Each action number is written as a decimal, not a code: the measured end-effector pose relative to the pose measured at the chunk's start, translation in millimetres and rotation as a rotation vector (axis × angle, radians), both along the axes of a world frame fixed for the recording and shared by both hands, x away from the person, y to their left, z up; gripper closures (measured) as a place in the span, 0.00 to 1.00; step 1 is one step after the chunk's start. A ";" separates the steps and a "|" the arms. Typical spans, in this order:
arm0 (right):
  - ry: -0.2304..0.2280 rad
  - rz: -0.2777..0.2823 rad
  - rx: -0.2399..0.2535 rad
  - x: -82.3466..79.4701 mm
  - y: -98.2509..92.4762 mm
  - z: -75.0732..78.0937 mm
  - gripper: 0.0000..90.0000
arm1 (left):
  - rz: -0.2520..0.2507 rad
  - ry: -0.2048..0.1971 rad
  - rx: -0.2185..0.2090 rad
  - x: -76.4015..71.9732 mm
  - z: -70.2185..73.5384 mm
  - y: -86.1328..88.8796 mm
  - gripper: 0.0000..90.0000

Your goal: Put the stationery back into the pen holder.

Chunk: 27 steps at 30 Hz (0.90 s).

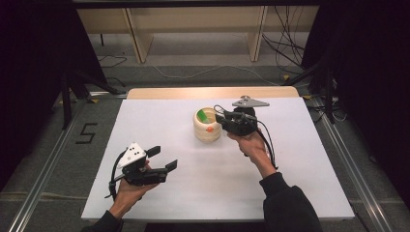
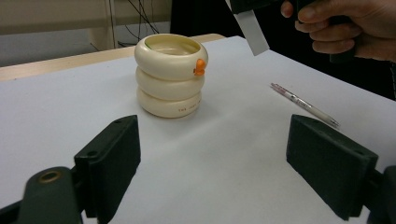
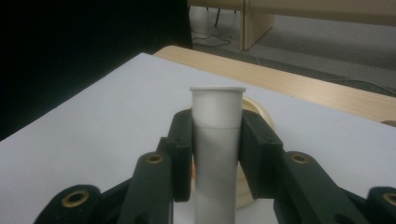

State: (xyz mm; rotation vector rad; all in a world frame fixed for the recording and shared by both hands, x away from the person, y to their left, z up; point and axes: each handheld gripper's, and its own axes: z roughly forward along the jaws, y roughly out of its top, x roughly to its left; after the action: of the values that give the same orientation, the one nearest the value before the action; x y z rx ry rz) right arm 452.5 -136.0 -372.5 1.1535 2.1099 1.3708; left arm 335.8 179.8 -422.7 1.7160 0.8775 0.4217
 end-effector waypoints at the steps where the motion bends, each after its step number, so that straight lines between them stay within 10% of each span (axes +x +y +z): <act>1: 0.002 0.000 0.001 0.5 0.6 0.8 0.75 | 0.000 -0.001 0.000 0.0 0.0 -0.1 0.19; 27: -0.001 -0.037 0.036 25.4 15.8 9.2 0.75 | 0.001 -0.001 -0.009 -0.3 0.1 0.1 0.17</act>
State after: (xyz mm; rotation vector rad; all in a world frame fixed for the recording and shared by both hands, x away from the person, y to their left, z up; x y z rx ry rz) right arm 477.8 -120.2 -363.3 1.1992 2.0607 1.3979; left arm 335.5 179.8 -422.6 1.7068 0.8785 0.4186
